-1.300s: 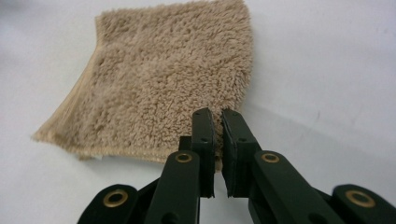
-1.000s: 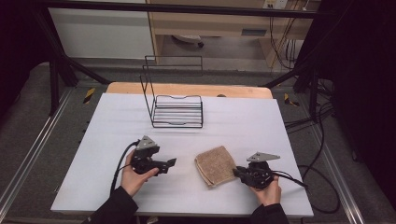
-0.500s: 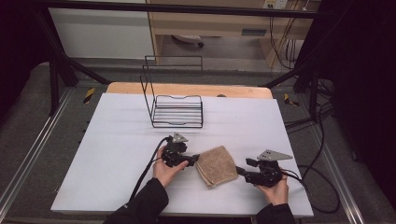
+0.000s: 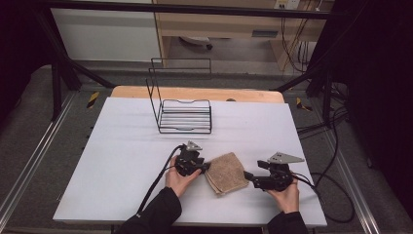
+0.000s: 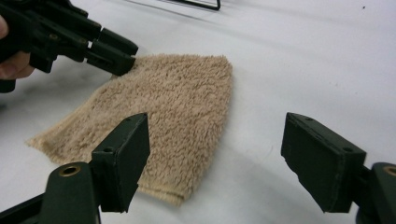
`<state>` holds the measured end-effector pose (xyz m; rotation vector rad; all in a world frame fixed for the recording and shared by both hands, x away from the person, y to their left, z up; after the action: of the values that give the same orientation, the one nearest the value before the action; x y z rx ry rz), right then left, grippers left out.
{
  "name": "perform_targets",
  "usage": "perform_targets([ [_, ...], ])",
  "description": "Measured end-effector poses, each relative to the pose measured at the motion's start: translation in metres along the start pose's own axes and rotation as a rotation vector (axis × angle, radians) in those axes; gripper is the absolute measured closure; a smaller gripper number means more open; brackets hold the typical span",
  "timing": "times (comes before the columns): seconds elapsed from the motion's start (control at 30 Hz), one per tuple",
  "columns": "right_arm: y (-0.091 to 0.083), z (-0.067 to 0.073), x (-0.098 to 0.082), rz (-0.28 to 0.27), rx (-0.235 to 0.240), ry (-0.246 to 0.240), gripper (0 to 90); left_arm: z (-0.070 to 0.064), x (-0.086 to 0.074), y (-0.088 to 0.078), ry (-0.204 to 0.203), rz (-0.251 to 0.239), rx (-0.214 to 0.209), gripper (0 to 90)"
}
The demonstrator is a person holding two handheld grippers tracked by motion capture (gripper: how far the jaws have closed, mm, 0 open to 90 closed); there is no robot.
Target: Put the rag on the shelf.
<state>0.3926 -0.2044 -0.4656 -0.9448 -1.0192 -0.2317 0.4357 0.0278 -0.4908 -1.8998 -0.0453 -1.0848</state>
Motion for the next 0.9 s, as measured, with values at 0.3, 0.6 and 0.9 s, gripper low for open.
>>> perform_targets([
  [0.3,0.020,-0.011,0.021,0.011,0.014,0.008,26.4,-0.001,-0.001,0.001,-0.027,0.013,-0.003,69.0],
  [0.6,0.061,-0.019,0.037,0.062,0.048,0.031,42.7,-0.003,-0.001,0.001,-0.039,0.021,-0.009,75.9],
  [0.9,0.084,-0.020,0.034,0.127,0.058,0.016,60.9,-0.005,-0.003,0.002,-0.008,0.008,0.013,78.5],
])
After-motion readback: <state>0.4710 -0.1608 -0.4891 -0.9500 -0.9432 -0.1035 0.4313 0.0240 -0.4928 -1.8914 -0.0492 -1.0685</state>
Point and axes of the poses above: each handheld gripper's, and its own axes: y roughly forward along the jaws, x roughly out of its top, z roughly to its left, the point moved 6 cm from there along y, roughly forward along the jaws, and after that the axes turned 1 degree about x, right-handed, at the moved point
